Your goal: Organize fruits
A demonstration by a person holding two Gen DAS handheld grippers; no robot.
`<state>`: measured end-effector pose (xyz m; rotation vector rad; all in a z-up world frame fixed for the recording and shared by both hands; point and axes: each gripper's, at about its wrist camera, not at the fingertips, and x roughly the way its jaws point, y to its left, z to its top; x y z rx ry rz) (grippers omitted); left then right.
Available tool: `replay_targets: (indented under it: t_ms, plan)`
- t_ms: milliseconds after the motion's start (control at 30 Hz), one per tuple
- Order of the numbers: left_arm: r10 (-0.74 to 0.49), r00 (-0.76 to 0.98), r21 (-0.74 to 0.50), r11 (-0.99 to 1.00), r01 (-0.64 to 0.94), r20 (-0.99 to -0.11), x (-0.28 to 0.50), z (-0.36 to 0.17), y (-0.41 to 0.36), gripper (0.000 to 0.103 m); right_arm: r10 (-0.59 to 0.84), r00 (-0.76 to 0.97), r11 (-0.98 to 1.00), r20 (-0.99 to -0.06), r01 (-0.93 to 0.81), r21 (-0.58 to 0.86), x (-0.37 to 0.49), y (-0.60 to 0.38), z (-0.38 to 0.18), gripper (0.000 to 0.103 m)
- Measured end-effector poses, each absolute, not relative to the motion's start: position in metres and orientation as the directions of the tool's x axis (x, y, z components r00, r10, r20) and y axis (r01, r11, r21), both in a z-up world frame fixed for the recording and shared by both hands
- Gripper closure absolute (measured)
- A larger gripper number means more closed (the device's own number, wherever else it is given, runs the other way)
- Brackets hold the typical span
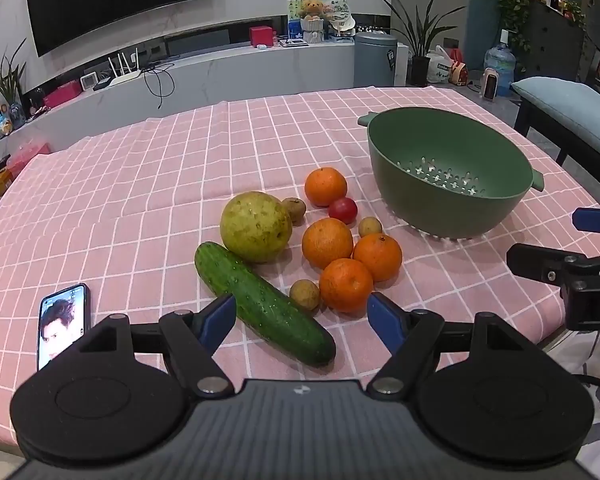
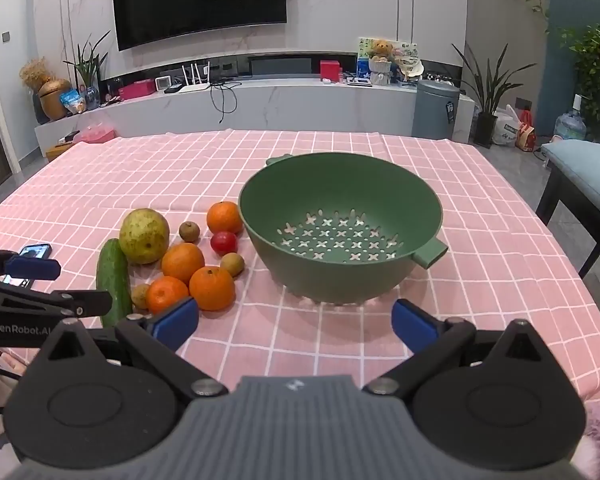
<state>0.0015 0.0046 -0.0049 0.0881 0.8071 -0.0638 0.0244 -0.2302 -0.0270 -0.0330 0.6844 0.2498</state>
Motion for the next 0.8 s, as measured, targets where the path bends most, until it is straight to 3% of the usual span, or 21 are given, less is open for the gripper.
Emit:
replay_targets:
  t_ms: [800]
  plan:
    - [-0.03, 0.695, 0.034, 0.996, 0.078, -0.718, 0.0037, -0.0053, 0.0081, 0.015, 0.222, 0.749, 0.968, -0.625, -0.246, 0.049, 0.024, -0.2295, -0.0277, 0.004]
